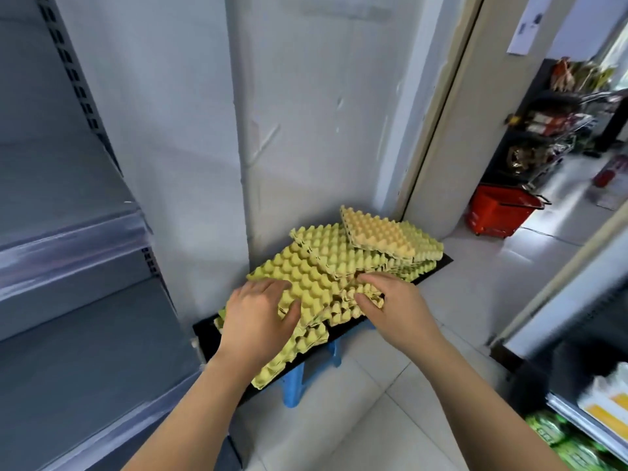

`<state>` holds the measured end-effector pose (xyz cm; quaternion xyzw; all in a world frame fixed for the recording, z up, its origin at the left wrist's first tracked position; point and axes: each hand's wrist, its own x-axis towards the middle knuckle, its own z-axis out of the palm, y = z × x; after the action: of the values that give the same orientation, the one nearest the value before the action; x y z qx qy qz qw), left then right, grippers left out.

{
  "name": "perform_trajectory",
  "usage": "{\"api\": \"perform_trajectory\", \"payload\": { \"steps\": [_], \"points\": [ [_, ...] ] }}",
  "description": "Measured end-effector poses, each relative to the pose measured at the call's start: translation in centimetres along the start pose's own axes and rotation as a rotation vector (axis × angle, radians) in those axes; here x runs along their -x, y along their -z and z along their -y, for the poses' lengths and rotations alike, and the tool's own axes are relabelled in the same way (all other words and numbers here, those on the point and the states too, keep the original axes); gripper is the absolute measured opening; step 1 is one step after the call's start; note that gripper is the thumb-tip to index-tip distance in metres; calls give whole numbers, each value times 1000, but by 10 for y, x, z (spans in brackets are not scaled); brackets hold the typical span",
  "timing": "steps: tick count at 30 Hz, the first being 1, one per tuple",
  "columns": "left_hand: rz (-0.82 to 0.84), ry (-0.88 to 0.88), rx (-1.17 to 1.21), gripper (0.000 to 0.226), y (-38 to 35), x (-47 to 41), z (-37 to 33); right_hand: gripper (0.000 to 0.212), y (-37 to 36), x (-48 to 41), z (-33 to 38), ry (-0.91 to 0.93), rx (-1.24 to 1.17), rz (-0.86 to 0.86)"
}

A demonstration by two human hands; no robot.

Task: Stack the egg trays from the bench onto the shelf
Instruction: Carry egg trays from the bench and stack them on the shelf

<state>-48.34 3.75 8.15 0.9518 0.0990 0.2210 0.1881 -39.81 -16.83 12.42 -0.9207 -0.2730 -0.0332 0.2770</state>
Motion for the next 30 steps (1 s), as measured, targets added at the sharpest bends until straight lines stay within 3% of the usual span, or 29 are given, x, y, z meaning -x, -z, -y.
{"api": "perform_trajectory", "payload": {
  "steps": [12, 19, 25, 30],
  "points": [
    [176, -84, -15, 50, -139, -199, -32, 40, 7, -154, -152, -297, 16, 12],
    [272, -86, 4, 38, -217, -295, -56, 42, 6, -229, -234, -422, -53, -5],
    [329, 5, 8, 37, -291, -355, -70, 44, -4, -291, -322, -481, -84, 24],
    [387, 194, 11, 42, -359, -397, -87, 49, -21, -347, -406, -495, -112, 114]
  ]
}}
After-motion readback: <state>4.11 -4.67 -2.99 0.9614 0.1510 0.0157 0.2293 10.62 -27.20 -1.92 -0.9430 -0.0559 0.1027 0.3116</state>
